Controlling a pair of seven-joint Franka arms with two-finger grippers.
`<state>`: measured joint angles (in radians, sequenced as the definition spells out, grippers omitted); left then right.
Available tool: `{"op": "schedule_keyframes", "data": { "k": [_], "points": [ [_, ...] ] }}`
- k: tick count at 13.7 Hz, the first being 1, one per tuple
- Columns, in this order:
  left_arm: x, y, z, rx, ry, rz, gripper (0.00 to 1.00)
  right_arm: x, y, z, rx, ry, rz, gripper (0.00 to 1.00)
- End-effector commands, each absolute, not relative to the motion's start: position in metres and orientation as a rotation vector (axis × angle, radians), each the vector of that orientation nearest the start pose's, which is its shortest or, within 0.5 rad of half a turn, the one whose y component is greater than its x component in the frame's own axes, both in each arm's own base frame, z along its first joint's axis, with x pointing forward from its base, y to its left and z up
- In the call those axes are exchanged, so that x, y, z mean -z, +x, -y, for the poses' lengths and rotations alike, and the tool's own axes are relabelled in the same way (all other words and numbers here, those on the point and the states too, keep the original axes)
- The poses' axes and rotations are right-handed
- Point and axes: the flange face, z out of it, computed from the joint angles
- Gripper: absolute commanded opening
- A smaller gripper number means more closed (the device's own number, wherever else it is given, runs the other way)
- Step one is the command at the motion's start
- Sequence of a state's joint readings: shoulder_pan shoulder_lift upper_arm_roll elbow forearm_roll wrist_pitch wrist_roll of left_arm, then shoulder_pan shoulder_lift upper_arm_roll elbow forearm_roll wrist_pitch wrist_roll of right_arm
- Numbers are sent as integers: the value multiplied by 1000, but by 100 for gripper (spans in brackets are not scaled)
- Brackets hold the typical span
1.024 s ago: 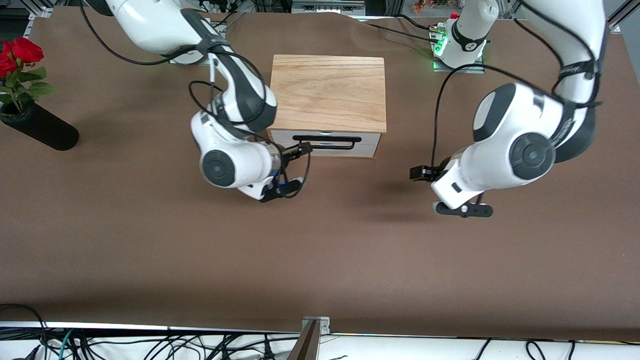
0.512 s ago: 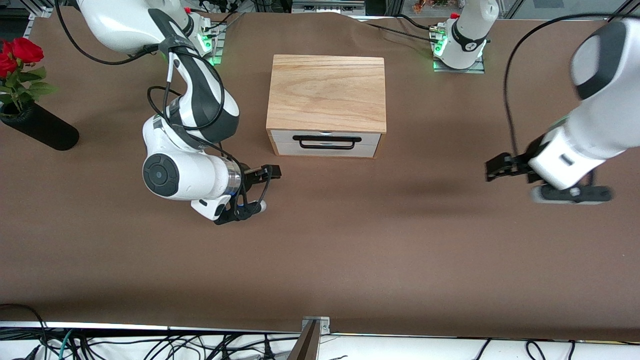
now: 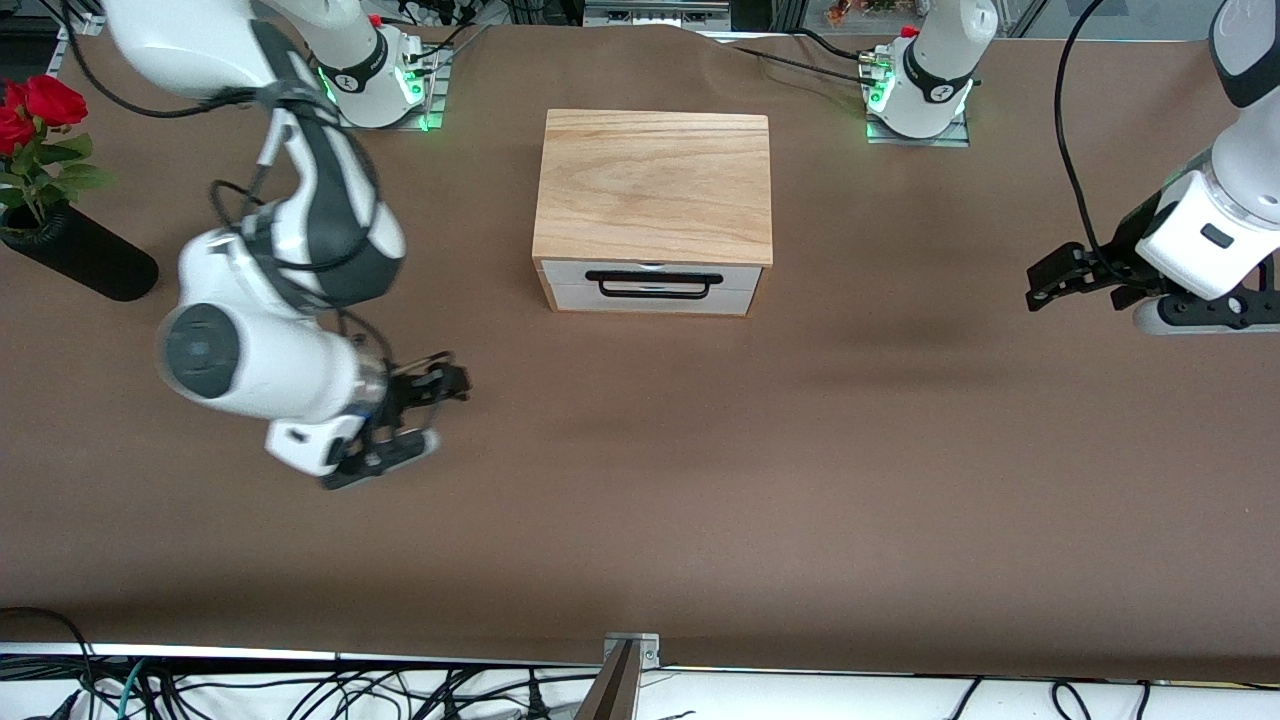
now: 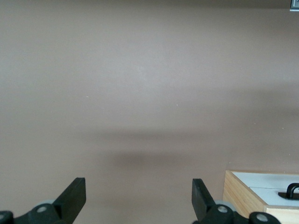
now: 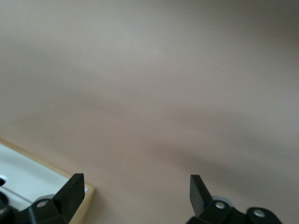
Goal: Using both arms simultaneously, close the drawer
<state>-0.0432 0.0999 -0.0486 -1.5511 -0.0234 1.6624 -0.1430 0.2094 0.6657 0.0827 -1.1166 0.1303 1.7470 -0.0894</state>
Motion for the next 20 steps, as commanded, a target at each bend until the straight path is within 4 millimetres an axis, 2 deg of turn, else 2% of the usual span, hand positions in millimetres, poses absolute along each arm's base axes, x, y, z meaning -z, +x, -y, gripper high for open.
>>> {"op": "schedule_keyframes", "data": {
  "k": [1, 2, 4, 6, 9, 12, 14, 15, 16, 20],
  "points": [
    [-584, 583, 53, 35, -3149, -23, 100, -448, 715, -162, -39, -2939, 447, 100],
    [-584, 583, 52, 35, -3149, -23, 100, -467, 715, -143, 0, -2968, 407, 100],
    [-584, 582, 52, 33, -3149, -23, 100, -483, 713, -102, 15, -3015, 332, 100],
    [-585, 583, 52, 35, -3149, -23, 100, -497, 702, -76, 22, -3066, 298, 100],
    [-585, 582, 52, 33, -3149, -26, 100, -540, 681, -65, 101, -3139, 315, 100],
    [-586, 585, 49, 31, -3149, -14, 100, -575, 650, -47, 147, -3134, 281, 100],
    [-586, 584, 47, 21, -3149, -9, 100, -577, 640, -35, 142, -3145, 245, 100],
    [-587, 584, 48, 19, -3149, -9, 100, -576, 640, -19, 152, -3145, 203, 100],
    [-588, 584, 49, 19, -3149, -11, 100, -585, 635, -8, 178, -3147, 179, 100],
    [-587, 583, 51, 7, -3147, -19, 100, -592, 612, -7, 152, -3150, 176, 100]
  ]
}}
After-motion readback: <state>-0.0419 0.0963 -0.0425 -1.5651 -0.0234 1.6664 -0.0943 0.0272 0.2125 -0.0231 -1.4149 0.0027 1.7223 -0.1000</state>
